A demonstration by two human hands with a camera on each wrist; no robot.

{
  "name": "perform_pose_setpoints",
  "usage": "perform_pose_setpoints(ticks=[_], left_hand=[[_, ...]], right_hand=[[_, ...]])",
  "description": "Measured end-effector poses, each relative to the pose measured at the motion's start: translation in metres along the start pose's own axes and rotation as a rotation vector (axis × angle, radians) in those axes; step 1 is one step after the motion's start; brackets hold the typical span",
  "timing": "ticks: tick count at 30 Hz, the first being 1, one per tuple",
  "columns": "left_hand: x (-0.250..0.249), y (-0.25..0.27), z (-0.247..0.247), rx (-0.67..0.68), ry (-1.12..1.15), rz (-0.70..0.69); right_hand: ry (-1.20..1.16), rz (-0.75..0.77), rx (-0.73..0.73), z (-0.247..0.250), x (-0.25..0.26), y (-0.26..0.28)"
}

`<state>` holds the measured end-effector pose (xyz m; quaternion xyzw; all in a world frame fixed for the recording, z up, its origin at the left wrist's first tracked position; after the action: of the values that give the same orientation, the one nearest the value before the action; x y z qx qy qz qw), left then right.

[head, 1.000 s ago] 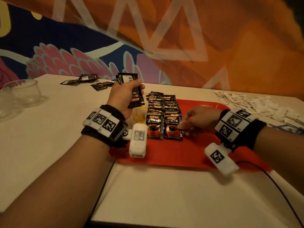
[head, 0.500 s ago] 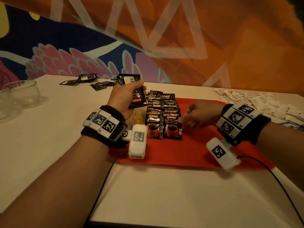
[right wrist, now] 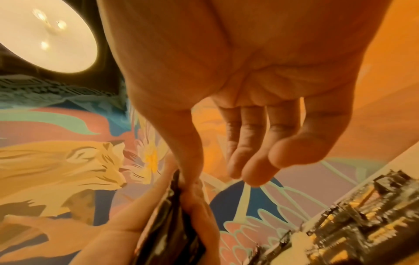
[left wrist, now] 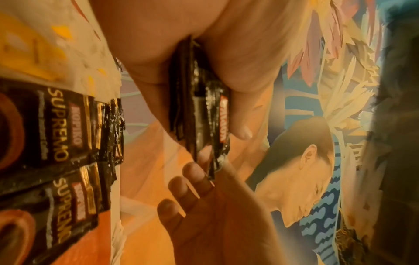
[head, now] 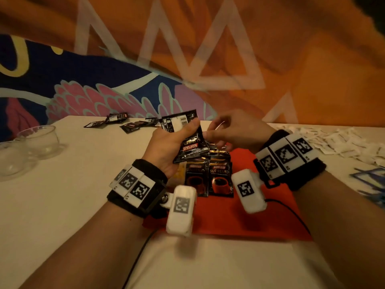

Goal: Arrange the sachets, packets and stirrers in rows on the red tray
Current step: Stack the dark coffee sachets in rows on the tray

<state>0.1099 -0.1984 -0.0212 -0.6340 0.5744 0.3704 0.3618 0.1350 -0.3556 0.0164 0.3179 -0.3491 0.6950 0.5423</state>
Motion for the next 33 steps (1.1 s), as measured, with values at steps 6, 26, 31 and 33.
perform_pose_setpoints(ticks=[6,26,31,33], left_hand=[[0.003,0.008,-0.009,-0.002,-0.009,-0.009],[0.003,-0.007,0.001,0.0,0.116,0.167],[0.002,-0.007,0.006,0.022,0.047,0.054],[0.001,-0.01,0.011,-0.043,0.046,-0.026]], right_hand=[[-0.239,0.109,0.094,0.007,0.004,0.011],[-0.121,0.506,-0.429,0.013,0.006,0.012],[0.166,0.875,-0.419,-0.009,0.01,0.019],[0.126,0.721,-0.407,-0.009,0.005,0.015]])
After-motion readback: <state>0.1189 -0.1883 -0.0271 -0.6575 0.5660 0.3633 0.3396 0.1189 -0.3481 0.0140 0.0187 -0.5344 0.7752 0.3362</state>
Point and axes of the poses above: each hand's wrist, its own y-axis away from the middle knuckle, its own z-axis out of the back of the hand, x = y × z, the point moved 3 cm from there along -y, towards the middle knuckle, and after that the axes turned 7 degrees about -x, right-handed, at the moved point
